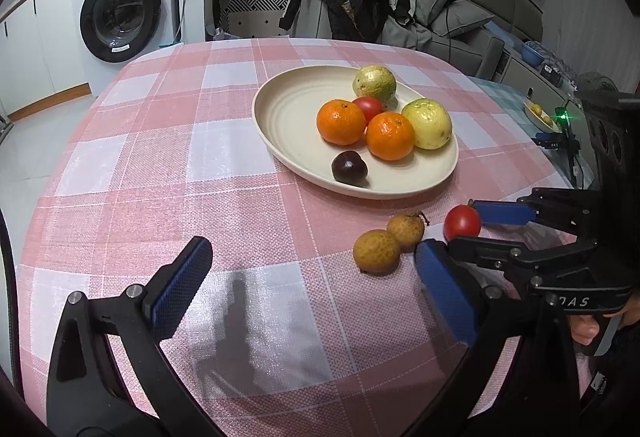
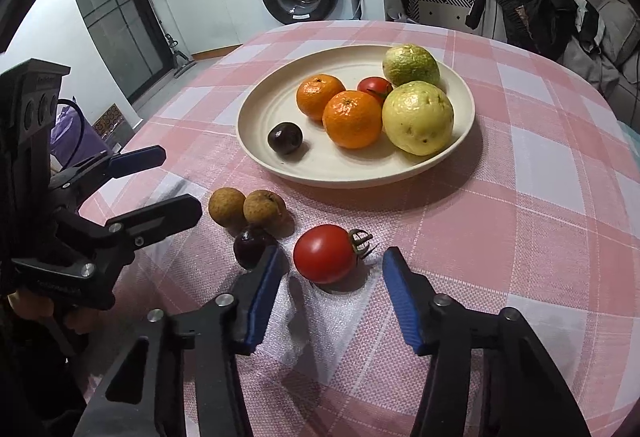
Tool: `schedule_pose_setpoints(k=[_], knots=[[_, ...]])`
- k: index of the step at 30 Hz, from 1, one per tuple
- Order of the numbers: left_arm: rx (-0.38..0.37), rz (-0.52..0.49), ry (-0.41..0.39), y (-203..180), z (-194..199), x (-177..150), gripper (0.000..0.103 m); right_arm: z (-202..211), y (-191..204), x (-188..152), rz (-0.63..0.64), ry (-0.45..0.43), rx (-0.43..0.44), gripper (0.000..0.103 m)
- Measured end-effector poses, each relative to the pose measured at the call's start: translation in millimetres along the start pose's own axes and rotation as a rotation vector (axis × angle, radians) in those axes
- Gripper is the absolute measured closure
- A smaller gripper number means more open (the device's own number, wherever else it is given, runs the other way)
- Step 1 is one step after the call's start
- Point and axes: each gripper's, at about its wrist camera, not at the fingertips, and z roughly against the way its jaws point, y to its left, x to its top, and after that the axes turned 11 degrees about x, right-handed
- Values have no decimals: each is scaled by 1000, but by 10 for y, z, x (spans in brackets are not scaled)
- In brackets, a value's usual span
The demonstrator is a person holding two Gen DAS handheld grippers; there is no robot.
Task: Organize fruits
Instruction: 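Grasp the red tomato with the right tool while the left tool grasps a brown kiwi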
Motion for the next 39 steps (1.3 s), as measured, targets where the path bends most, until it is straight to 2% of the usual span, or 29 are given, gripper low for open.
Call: schedule_pose_setpoints(k=[6,13,18,31,39], knots=[[-4,-5,5,-6,-6,-8,1,-29,21,31,10,-2,4,67],[-9,-20,26,-47,-50,3,2,57,38,38,18,-39,11,69],[-5,-37,34,-92,-85,22,6,141,30,56,13,-61,9,69],[-54,-78,61,-190,-135,-21,36,214,0,40,-2,-74,14,69],[-102,-101,77,-262,-159,-51,62,227,-6,42,-4,-80,16,69]])
